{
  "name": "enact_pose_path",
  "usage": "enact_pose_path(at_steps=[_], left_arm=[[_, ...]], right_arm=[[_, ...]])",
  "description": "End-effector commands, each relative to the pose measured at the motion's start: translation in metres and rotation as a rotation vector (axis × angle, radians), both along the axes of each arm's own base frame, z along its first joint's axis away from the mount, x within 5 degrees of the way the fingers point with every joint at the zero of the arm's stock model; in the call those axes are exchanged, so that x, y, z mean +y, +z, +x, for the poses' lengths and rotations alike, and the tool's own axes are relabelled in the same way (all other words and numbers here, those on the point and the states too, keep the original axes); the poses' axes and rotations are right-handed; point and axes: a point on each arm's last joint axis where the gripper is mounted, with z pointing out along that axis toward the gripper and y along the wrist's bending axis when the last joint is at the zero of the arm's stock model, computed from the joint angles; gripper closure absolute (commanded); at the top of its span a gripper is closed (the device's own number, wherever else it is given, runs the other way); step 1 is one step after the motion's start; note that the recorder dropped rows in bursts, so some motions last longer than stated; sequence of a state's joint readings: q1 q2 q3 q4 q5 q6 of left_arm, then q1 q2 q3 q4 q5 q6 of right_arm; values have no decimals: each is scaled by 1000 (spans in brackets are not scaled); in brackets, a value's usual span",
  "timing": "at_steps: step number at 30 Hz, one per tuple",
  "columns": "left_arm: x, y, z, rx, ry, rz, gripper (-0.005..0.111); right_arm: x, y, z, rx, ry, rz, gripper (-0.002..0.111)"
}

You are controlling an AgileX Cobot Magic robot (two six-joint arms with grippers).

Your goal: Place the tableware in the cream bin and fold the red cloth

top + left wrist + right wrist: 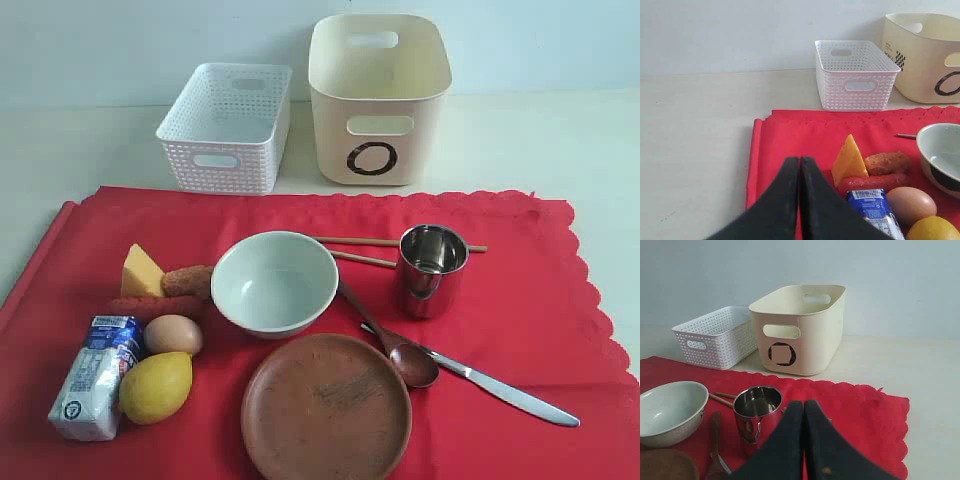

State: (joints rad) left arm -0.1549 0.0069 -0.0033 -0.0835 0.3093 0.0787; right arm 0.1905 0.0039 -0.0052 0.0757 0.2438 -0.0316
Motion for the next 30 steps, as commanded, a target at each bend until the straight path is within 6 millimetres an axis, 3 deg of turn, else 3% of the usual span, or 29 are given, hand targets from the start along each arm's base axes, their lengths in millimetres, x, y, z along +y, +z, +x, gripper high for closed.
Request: enact_pose_path(at_steps=[1, 24, 26, 30], left_arm=[[0, 0, 0, -7, 4, -5, 104], [0, 1, 0, -20, 4, 0, 104], [1, 4, 1, -62, 8, -6, 104], [3, 31, 2, -342, 34, -81, 104]], right_arm=[[0, -1, 0, -5, 1, 0, 108], [0, -1, 0, -5, 1, 0, 108], [0, -1, 0, -5, 1, 0, 108], [0, -1, 0, -9, 1, 1, 108]])
